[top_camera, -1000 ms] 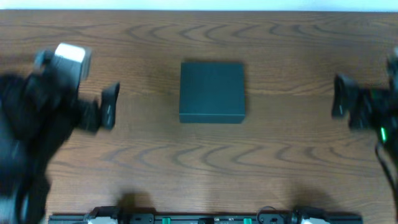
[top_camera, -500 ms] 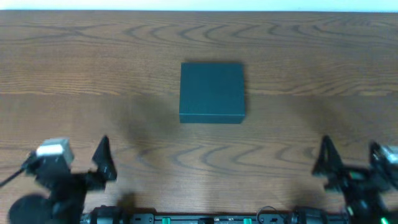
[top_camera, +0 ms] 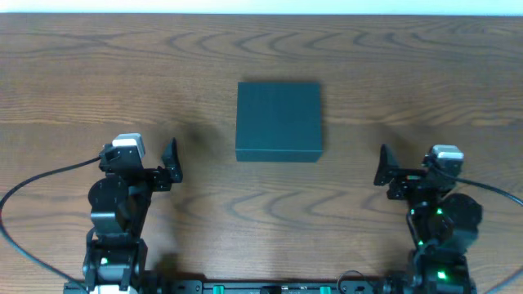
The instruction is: Pack container
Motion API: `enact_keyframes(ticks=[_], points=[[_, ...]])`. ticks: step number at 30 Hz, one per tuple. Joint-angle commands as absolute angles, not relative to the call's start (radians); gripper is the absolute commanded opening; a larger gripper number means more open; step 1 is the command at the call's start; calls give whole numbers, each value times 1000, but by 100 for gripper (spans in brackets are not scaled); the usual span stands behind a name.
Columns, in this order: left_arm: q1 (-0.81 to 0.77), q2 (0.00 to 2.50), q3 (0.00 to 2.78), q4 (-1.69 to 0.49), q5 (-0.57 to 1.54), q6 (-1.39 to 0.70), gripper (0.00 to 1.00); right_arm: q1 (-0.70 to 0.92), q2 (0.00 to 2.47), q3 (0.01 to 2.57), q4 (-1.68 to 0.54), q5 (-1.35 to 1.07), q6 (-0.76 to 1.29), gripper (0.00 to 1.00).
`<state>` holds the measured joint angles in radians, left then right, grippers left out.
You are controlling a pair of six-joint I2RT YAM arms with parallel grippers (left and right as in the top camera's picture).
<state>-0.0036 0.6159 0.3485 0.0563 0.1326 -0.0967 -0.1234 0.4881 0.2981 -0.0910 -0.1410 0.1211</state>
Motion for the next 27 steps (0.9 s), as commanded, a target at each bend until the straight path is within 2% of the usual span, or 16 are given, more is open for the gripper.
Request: enact_keyframes(ticks=[1,3,8,15,19,27], points=[[0,656,304,131,150,-50,95,-126,503,243,-65,-68,107,99],[0,679,283,167,134,-51,96,-126,504,203,-21,-64,131,99],[0,770,242,174,-79,-93,95,-126,504,123,46,59,236,99],[0,1021,237,196,-78,-196,95,-126,504,25,21,127,258,99],[0,1138,237,145,-78,-195,96,-126,505,12,-79,124,257,99],[0,1269,237,19,-78,-195,96,-126,511,11,-72,124,257,99]])
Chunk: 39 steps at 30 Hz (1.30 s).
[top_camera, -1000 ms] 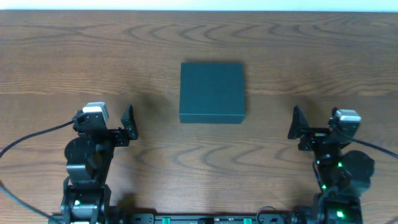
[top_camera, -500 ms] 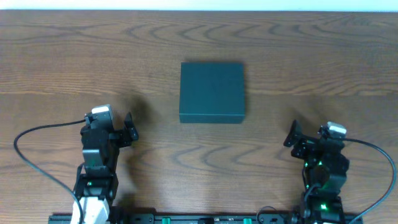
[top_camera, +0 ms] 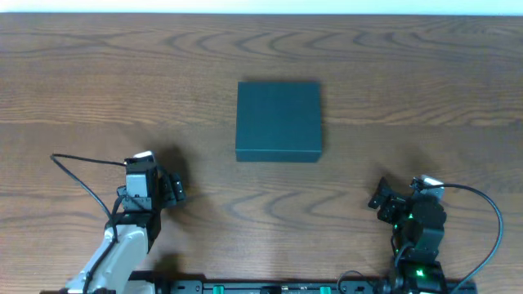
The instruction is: Pack container
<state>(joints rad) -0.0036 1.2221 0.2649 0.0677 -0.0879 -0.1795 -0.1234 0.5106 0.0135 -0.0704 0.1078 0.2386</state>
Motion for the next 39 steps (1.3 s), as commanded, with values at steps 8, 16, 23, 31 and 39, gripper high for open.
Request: enact_keyframes(ticks=[8,16,23,31,39], points=[[0,1179,237,-50,-78,-195,96,-116,488,11,-72,123,257,99],[0,830,234,-52,-78,-195,95,-90,262,11,-72,124,257,99],[0,587,233,-52,-78,-195,95,-90,116,10,-71,124,257,99],[-1,365,119,-52,-78,-195,95,-73,5,6,-60,124,257,99],[-1,207,5,-36,-55,-184,95,-20,5,6,-60,124,257,99]])
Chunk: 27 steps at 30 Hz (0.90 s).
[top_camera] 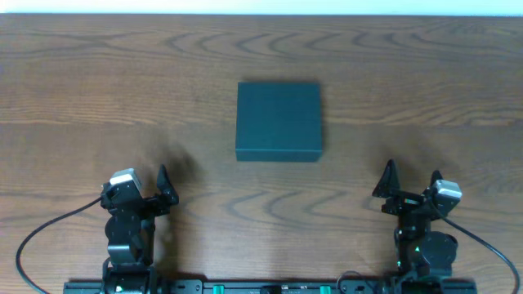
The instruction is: Pack container
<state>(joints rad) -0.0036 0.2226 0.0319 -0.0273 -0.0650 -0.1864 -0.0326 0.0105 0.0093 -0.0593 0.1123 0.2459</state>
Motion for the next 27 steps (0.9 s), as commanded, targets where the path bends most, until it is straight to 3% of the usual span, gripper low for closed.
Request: enact_keyframes(ticks=[1,8,15,27], points=[[-1,206,5,-52,-55,-184,95,-20,5,6,-60,124,257,99],[-1,192,5,-72,-55,-184,96,-20,5,6,-60,124,257,99],[-1,0,5,-65,-55,-184,95,-20,5,6,-60,123,257,99],[-2,3,5,-71,-55,-184,95,-20,5,6,-62,123,257,99]])
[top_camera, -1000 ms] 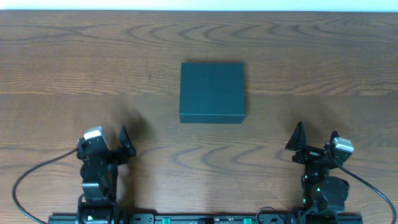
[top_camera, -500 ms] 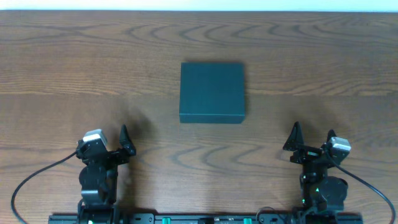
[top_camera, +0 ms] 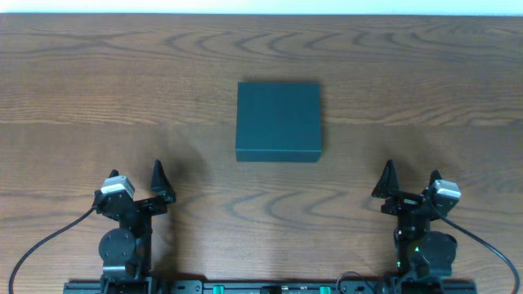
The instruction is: Pack container
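Note:
Only the overhead view is given. A dark teal square container lies with its lid on at the middle of the wooden table. Nothing else of the task shows. My left gripper sits near the front edge, to the container's lower left and well apart from it. Its fingers are spread and hold nothing. My right gripper mirrors it at the lower right, two pointed fingertips apart and nothing between them.
Both arm bases stand on a black rail along the table's front edge, with cables looping out to either side. A white wall strip runs along the table's far edge.
My left gripper has shifted slightly to the left and settled over its base. The right gripper and the container have not moved.
Both grippers first stood further out on the table, level with the container's front edge and either side of it. Then both arms were drawn back and turned. By 0.9 s ago they sat folded over their bases, as now. The container stayed shut and in place throughout.

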Motion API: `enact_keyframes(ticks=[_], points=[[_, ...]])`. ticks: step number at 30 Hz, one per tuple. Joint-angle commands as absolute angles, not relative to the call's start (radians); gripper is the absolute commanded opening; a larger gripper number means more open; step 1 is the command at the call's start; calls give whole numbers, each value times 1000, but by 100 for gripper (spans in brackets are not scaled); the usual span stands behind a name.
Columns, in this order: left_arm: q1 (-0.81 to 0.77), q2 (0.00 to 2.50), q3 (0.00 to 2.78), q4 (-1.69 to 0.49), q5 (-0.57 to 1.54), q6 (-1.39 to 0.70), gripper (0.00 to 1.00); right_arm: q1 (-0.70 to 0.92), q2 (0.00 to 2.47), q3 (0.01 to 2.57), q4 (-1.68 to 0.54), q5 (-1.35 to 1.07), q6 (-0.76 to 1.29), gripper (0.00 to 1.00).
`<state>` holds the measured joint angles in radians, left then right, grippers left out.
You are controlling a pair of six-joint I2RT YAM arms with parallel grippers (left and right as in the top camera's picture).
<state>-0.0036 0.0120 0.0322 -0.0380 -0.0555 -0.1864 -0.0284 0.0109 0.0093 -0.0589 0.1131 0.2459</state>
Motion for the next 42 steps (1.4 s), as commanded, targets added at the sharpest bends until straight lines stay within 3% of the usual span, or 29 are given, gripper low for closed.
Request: enact_keyframes(ticks=[1,18,31,42], points=[[-2,3,5,-71,-55,-184,95,-20,5,6,-62,123,257,99],[-2,4,5,-71,-55,-184,96,-19,203,6,-62,123,257,99],[0,4,5,-71,-55,-184,95,-19,18,6,-61,123,257,99],[0,5,5,-71,-55,-184,95,32,5,6,-60,124,257,99]])
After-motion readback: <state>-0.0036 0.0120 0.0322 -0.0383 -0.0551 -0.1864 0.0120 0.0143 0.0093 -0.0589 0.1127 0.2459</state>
